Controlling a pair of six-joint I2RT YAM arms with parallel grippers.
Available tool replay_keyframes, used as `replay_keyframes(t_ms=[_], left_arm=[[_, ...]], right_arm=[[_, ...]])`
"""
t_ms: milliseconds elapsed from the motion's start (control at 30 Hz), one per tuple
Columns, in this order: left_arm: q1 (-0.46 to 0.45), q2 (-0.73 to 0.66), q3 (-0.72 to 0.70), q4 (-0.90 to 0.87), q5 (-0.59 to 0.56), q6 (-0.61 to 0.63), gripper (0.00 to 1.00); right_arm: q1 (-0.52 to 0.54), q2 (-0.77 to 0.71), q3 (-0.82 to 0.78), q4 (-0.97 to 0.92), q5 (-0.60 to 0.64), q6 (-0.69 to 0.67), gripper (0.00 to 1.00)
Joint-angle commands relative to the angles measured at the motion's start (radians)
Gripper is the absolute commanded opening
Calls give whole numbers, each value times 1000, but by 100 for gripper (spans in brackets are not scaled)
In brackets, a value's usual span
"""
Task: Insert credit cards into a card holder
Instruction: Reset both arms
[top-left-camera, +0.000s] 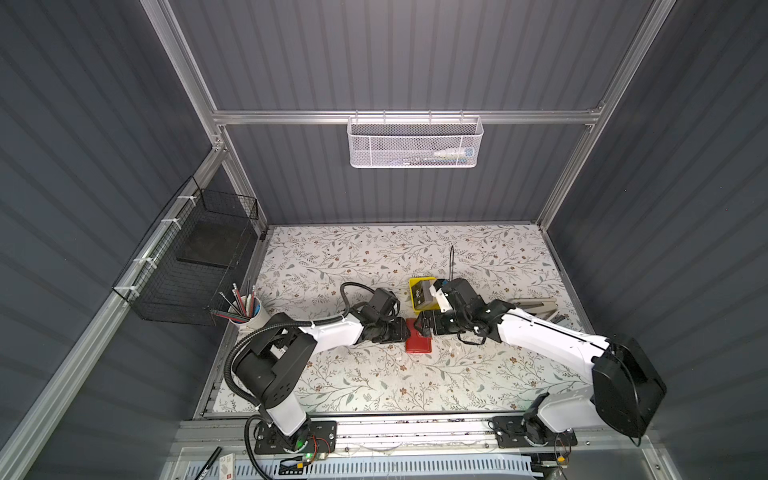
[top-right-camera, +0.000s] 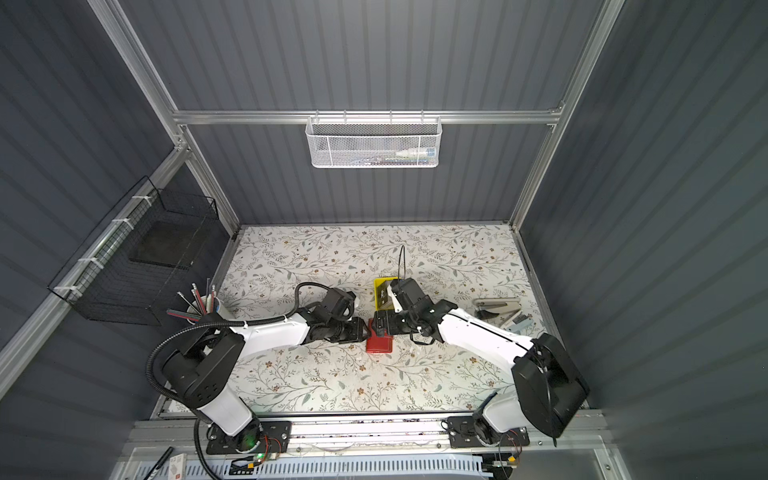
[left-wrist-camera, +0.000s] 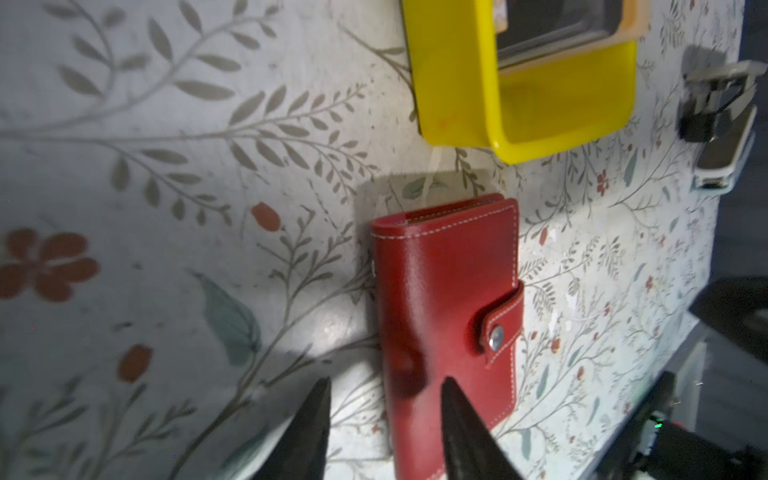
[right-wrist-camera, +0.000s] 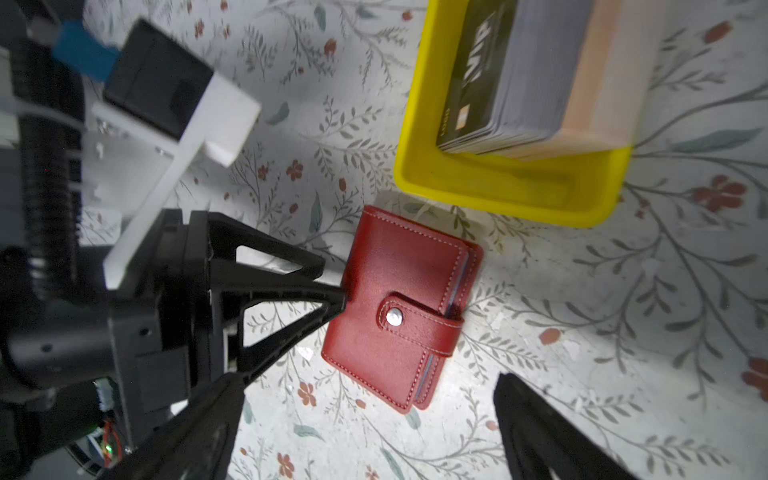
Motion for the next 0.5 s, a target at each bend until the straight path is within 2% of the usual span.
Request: replay_keyframes(t_ms=[0, 67, 233, 367, 467], left_arm=[[34, -77, 49, -120, -66, 58, 71], [79, -118, 51, -142, -70, 75, 98], [216, -218, 39, -190, -101, 151, 100], [273, -255, 39, -223, -256, 265, 100], [358, -264, 17, -184, -256, 361, 100]], right_arm=[[-60, -75, -44, 44, 28, -19, 99], [-110, -122, -72, 47, 23, -24, 99], [-255, -277, -160, 85, 33, -46, 99], [-341, -396, -222, 115, 192, -105, 99], [-407, -461, -303, 229, 280, -194, 99]])
